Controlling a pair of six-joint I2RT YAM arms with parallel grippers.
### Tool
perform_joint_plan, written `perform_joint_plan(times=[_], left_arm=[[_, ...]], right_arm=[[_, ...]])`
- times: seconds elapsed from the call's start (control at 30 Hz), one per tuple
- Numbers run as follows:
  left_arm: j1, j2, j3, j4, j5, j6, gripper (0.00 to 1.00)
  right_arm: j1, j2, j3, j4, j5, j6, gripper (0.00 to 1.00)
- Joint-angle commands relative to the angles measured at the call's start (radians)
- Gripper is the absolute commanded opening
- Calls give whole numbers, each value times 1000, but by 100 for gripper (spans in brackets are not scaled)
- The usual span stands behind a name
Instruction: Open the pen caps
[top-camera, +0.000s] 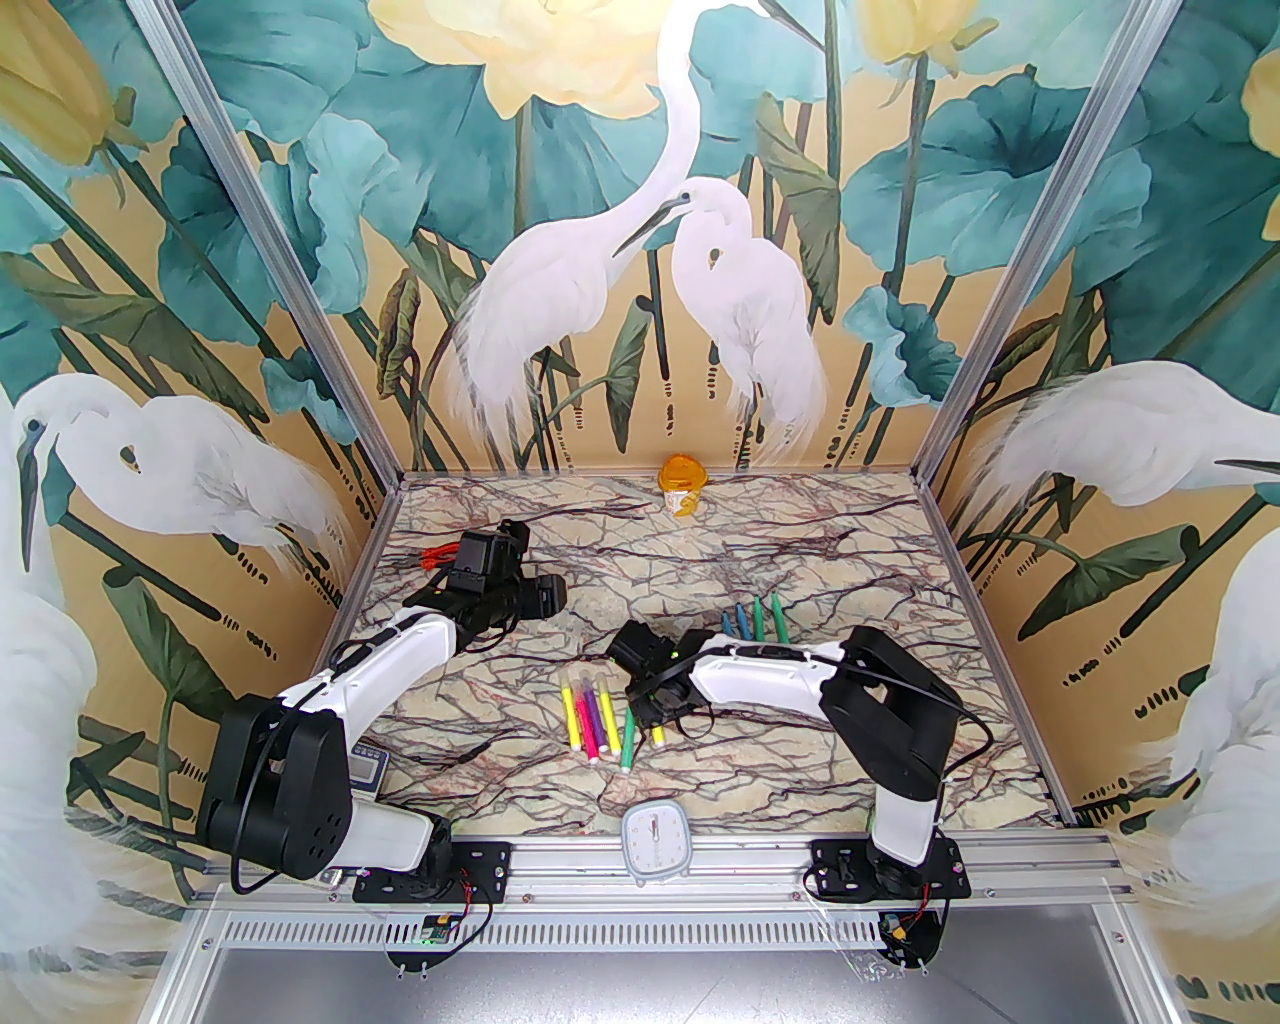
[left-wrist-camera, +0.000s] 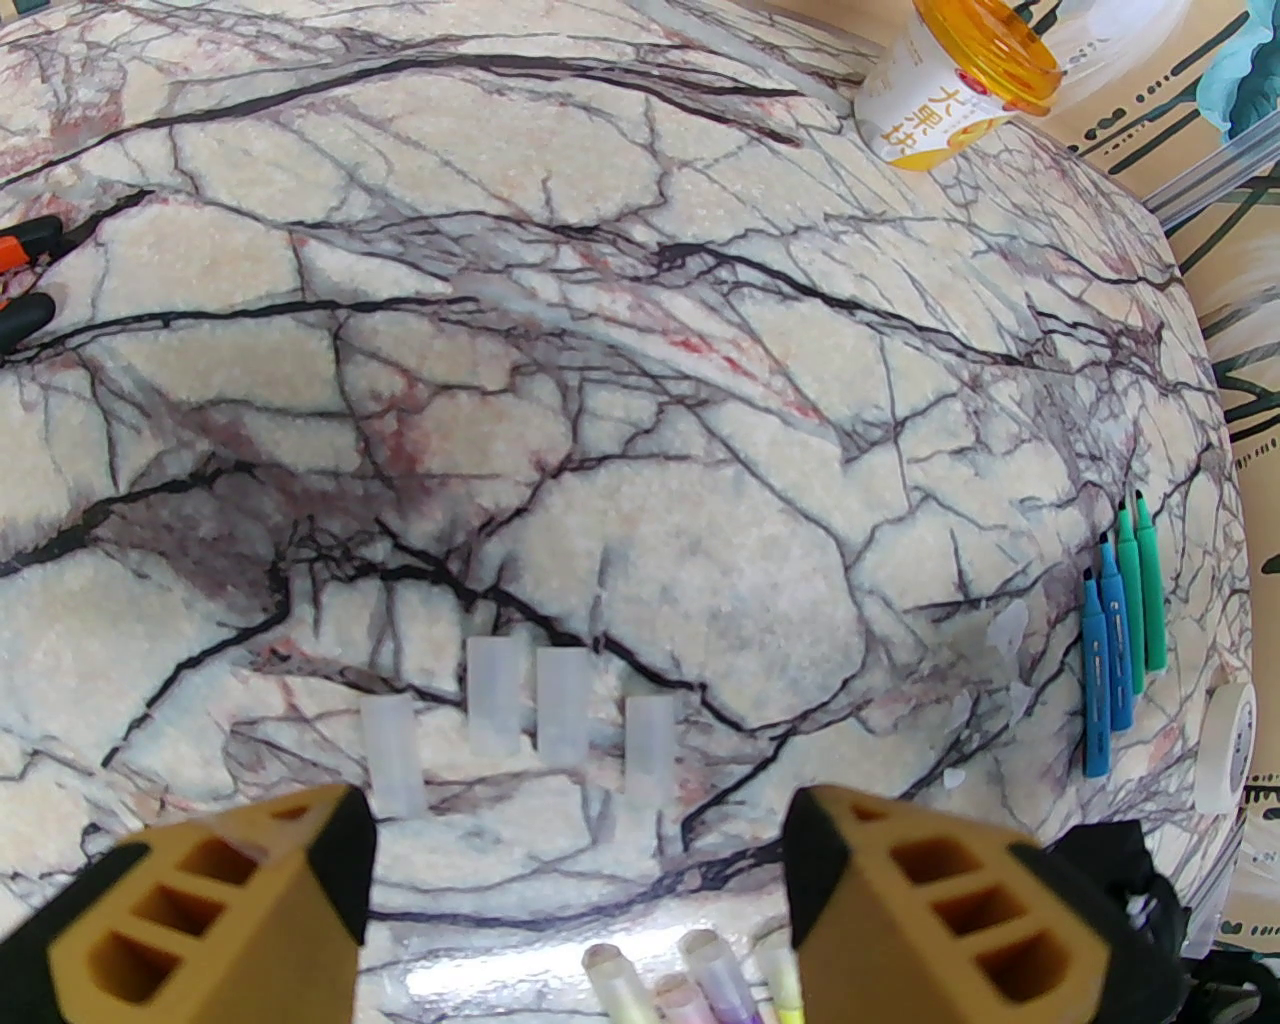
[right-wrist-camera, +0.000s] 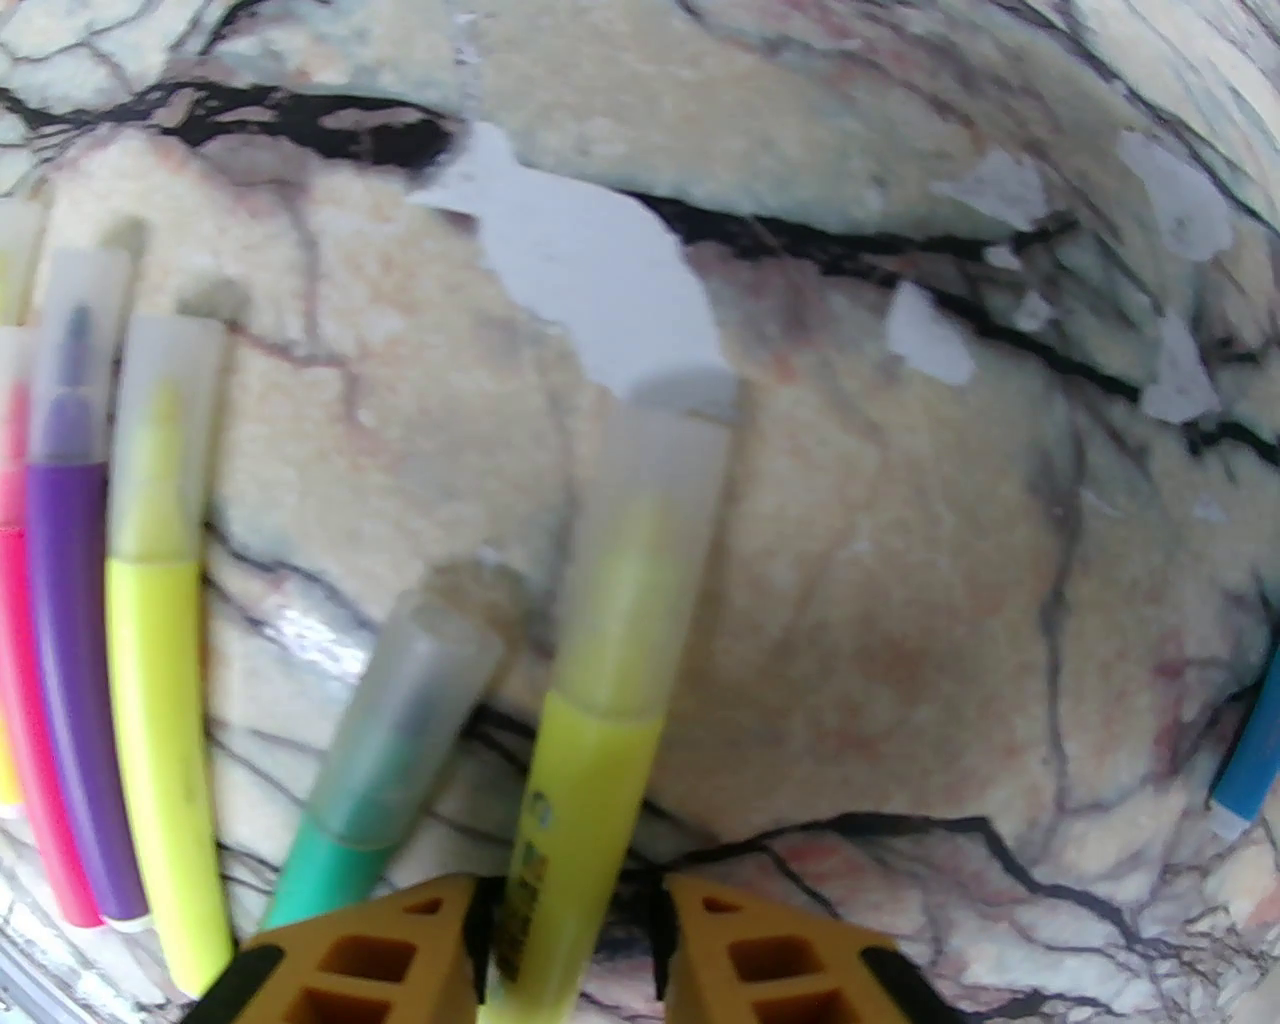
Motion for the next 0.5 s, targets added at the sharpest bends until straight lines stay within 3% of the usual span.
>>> perform_joint_plan(times=[0.0,0.47], left_arm=[[9,-10,-4,15,25,-15,72],[8,5,-44,47,155,-28,72]], right_arm=[[1,36,10,-87,68,17,31],[-2,38,-22,-52,113,21,14]])
